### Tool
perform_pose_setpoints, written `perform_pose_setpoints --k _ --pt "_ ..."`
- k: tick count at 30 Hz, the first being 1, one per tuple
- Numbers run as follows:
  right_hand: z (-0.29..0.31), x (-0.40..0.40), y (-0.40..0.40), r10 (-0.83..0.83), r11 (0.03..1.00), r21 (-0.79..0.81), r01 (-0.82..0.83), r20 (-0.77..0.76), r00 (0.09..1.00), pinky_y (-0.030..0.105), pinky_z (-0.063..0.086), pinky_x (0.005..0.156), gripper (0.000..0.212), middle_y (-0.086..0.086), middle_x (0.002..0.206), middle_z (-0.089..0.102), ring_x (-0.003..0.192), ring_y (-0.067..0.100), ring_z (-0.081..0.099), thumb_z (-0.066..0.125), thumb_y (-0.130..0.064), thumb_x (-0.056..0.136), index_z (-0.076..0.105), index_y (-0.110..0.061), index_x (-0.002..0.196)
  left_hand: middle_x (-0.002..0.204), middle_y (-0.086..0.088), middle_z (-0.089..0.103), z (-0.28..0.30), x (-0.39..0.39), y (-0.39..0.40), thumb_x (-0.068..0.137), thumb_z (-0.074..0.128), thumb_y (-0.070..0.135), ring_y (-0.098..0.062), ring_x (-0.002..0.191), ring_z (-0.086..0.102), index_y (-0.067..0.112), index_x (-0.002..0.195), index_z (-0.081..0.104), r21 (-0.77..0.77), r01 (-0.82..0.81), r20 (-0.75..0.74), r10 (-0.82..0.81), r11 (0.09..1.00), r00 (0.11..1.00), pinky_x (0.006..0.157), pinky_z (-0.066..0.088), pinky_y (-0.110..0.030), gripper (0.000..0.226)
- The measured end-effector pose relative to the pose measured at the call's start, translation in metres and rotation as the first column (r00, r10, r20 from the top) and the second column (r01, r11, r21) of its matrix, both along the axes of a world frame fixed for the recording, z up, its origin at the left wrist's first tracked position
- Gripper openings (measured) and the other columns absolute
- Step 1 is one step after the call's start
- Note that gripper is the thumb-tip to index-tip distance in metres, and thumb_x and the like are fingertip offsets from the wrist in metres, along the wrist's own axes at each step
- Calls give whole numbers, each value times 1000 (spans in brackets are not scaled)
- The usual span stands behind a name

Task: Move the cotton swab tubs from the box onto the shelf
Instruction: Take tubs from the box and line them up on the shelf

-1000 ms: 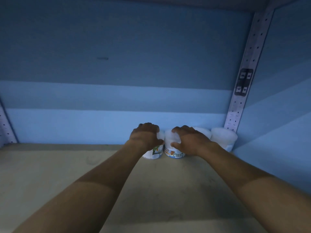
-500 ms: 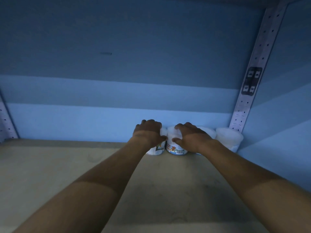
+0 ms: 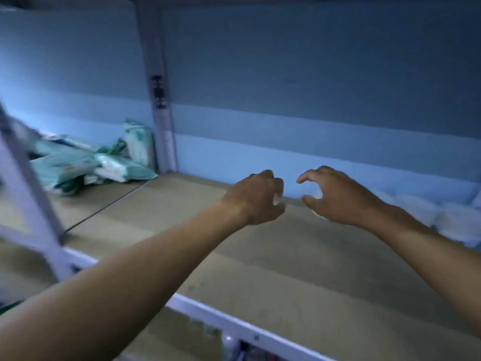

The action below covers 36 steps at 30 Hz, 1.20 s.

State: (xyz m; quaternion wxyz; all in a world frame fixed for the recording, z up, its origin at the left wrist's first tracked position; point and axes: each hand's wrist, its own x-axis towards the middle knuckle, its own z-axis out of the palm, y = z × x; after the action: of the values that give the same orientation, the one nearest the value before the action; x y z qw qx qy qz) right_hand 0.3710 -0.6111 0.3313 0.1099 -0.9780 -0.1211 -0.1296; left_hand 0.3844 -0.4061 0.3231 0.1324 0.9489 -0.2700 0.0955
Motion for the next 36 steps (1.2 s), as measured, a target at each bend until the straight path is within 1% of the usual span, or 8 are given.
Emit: perform_pose_setpoints --k 9,12,18,23,26,28,31,36 --pt "-15 -47 237 457 889 17 -457 -79 886 26 36 73 28 -10 103 67 73 -1 50 66 -31 87 68 -36 114 107 -1 61 -22 -114 214 88 63 40 -21 102 59 21 111 66 98 -264 -73 271 960 960 88 45 -31 30" --pt "-33 -63 294 530 845 14 -534 -152 835 26 36 70 26 -12 100 67 77 -5 51 63 -35 86 67 -38 112 108 -1 61 -37 -146 276 89 63 40 -19 103 58 21 112 65 142 -340 -145 360 929 922 88 47 -33 30" --pt "-82 -74 357 570 795 -25 -606 -306 762 36 51 86 27 -12 100 64 95 14 57 62 -35 87 65 -35 113 106 4 62 -78 -179 349 86 66 40 -18 102 58 25 106 64 173 -449 -212 478 877 852 90 50 -40 25" --pt "-136 -71 380 564 770 -48 -636 -414 714 33 50 79 28 -14 96 57 90 10 55 63 -33 89 61 -35 117 111 3 65 -121 -184 376 87 67 38 -17 104 59 23 113 63 189 -477 -285 513 858 810 89 50 -33 30" --pt "-176 -69 386 552 772 -3 -636 -494 672 21 41 68 32 -22 90 48 85 1 53 66 -31 90 61 -34 121 115 0 65 -157 -180 384 87 68 35 -19 105 60 21 120 62 195 -493 -336 530 848 779 90 50 -33 36" --pt "-203 -67 390 530 771 0 -637 -555 641 23 45 76 35 -17 104 54 99 6 57 65 -31 90 59 -34 124 118 0 64 -186 -176 388 86 69 34 -19 107 60 22 123 60 203 -499 -377 538 842 754 90 49 -32 40" --pt "-241 -64 395 466 778 -48 -626 -623 628 37 50 94 43 -6 127 53 116 18 53 64 -34 88 55 -36 130 122 -2 63 -231 -169 398 85 70 33 -20 111 59 22 128 58 213 -485 -457 525 848 718 91 49 -31 46" --pt "-302 -65 407 409 774 -62 -630 -710 573 45 48 98 52 -2 140 47 126 24 49 66 -36 86 49 -34 135 133 -4 57 -303 -159 409 83 74 34 -23 118 56 20 137 51 211 -484 -569 509 849 646 98 49 -36 60"
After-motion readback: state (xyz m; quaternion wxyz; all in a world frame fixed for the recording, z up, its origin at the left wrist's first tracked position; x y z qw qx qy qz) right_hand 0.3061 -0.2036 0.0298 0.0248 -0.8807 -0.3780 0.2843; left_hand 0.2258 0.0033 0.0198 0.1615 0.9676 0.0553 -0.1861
